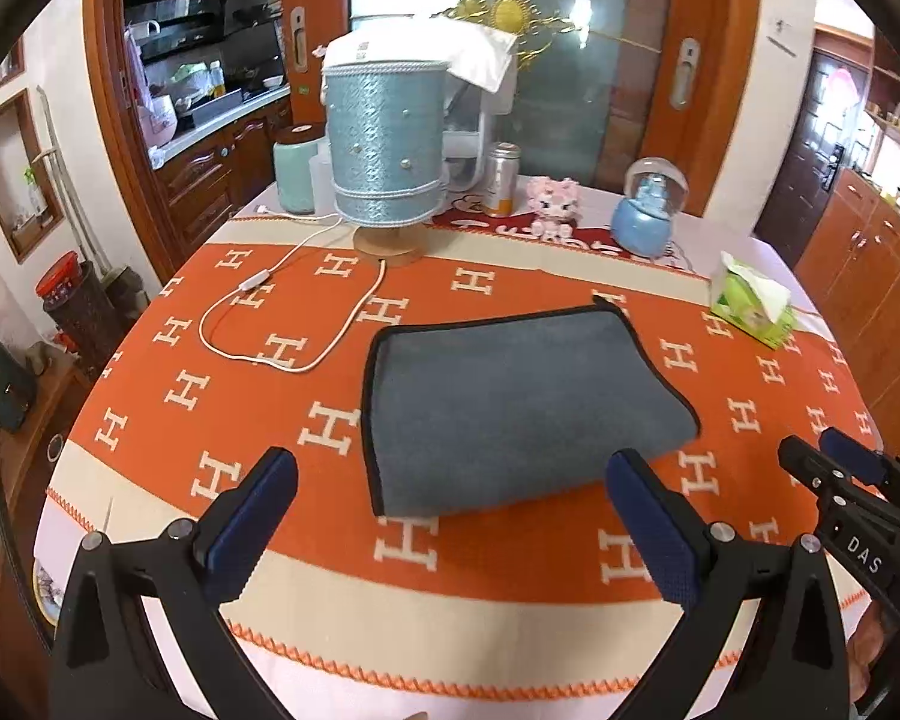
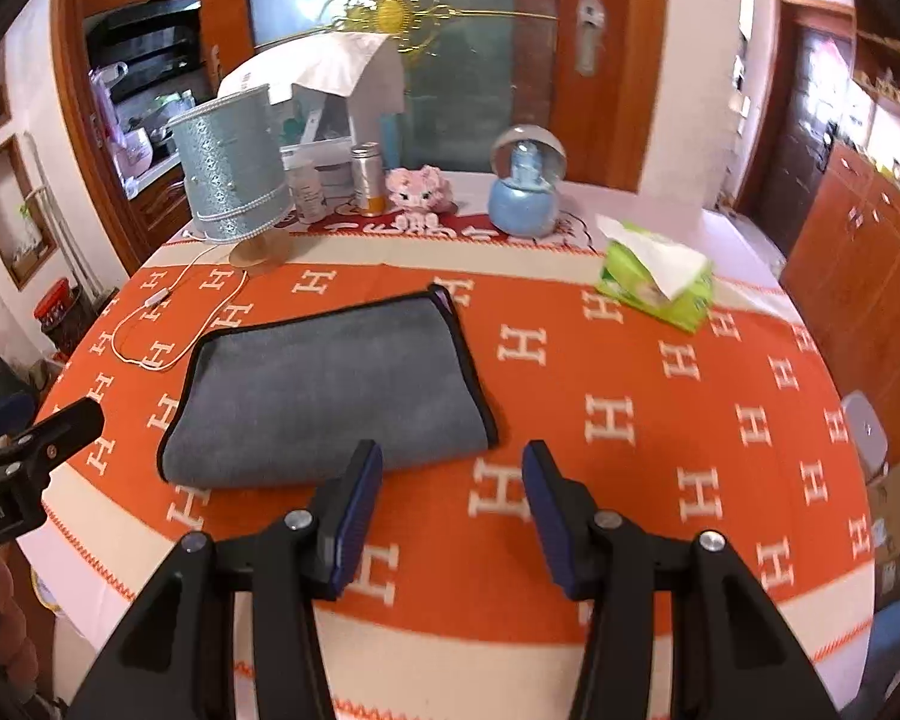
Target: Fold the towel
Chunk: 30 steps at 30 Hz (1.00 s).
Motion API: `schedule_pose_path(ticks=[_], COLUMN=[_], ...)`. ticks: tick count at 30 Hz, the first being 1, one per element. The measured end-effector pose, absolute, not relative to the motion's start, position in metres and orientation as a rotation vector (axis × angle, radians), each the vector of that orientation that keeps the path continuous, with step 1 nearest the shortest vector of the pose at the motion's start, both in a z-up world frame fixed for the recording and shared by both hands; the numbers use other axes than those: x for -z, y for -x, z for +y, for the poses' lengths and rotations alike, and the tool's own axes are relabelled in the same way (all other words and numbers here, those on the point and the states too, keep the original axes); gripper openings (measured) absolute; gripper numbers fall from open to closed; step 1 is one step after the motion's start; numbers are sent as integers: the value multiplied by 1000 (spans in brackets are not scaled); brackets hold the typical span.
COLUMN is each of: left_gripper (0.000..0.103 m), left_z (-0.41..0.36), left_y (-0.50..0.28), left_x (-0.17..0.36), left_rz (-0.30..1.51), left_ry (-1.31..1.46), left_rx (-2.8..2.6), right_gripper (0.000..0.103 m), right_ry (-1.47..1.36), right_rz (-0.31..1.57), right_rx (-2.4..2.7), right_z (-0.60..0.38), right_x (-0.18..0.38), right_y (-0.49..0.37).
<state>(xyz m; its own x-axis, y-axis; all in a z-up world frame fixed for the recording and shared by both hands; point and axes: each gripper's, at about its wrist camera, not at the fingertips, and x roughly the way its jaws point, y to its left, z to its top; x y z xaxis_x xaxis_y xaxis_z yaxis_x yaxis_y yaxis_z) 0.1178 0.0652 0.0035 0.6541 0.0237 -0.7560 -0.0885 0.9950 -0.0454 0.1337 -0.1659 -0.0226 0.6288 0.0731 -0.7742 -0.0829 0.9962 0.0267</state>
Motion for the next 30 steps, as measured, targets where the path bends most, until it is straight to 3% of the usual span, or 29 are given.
schedule_pose_path(ticks=[12, 18, 30], left_gripper=[102, 102, 102], left_z=[44, 35, 24], left_y=[-65, -46, -24], left_x=[-11, -9, -7], left_rz=[812, 803, 797], left_ry=[69, 51, 38], left_rx=[-8, 15, 40], right_gripper=[50, 57, 58], right_ry=[-31, -50, -33], right_rz=[845, 813, 799], right_rx=[-37, -17, -20], right_z=[-190, -192, -184], right_x=[18, 15, 14], right_y=[-73, -44, -2])
